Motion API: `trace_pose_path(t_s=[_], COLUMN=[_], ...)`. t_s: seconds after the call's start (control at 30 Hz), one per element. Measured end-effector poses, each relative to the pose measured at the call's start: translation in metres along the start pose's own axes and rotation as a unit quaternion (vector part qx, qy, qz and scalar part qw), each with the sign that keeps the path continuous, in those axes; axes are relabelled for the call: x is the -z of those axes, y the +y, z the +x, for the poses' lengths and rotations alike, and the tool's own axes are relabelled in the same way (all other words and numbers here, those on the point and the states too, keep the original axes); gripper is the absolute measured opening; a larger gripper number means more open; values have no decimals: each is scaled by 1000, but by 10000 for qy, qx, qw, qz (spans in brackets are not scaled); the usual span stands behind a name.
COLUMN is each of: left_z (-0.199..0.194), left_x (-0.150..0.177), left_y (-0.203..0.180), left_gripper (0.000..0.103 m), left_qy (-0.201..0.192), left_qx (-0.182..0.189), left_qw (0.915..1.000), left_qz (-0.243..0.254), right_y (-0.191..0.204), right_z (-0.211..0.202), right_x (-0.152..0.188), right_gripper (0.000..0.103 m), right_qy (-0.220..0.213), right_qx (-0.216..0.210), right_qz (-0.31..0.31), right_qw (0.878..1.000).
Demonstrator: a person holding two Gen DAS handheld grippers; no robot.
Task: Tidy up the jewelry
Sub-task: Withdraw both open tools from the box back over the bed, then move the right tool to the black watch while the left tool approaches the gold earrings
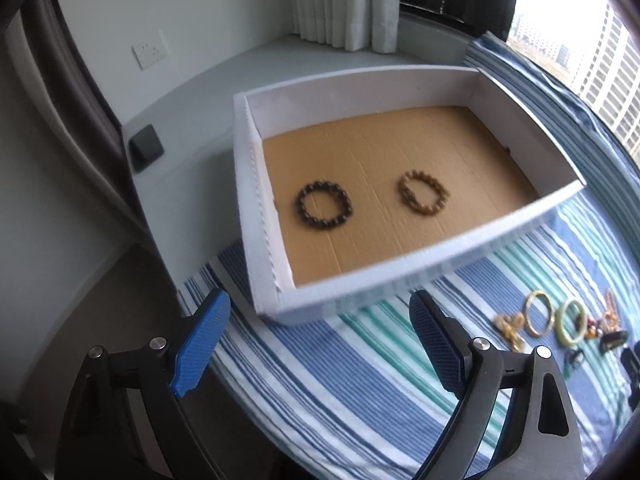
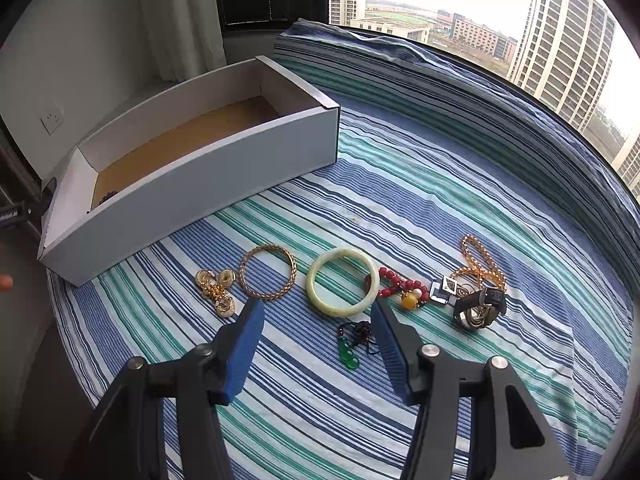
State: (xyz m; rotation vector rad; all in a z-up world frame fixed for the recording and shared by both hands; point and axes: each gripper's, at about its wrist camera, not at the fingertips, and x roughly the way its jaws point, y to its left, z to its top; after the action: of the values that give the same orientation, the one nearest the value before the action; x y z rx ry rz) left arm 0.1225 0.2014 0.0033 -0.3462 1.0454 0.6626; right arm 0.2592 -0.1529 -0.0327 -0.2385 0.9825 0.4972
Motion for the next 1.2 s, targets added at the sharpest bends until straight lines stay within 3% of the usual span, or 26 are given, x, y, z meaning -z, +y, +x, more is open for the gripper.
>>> trace_pose_path(t_s=[0.2, 0.37, 0.53, 0.83, 1.03, 1.2], left_z=[-35, -39, -39, -49, -36, -15], left_x=[44, 59, 53, 41, 35, 31], left_y=[-32, -48, -33, 2, 3, -20], left_gripper=[96, 96, 96, 96, 96, 96], left_qy=[189, 411, 308, 46, 233, 9], left_qx=[558, 1015, 1194, 933, 1259, 1458], left_qw=[9983, 9934, 9913, 9933, 9902, 9879], left_qz=[17, 346, 455, 680, 558, 527], right_y=[6, 22, 54, 114, 114, 95], right_z=[-4, -13, -26, -19, -11, 20], right_x=[20, 28, 15, 1, -13, -31], right_gripper=[57, 57, 57, 57, 57, 57], right_qy=[363, 538, 424, 775, 860, 784], right_qx=[-206, -203, -125, -259, -277, -329], right_qz=[-517, -663, -713, -1365, -1840, -2114], right_qw=[9978, 9961, 9965, 9873, 9788, 9737])
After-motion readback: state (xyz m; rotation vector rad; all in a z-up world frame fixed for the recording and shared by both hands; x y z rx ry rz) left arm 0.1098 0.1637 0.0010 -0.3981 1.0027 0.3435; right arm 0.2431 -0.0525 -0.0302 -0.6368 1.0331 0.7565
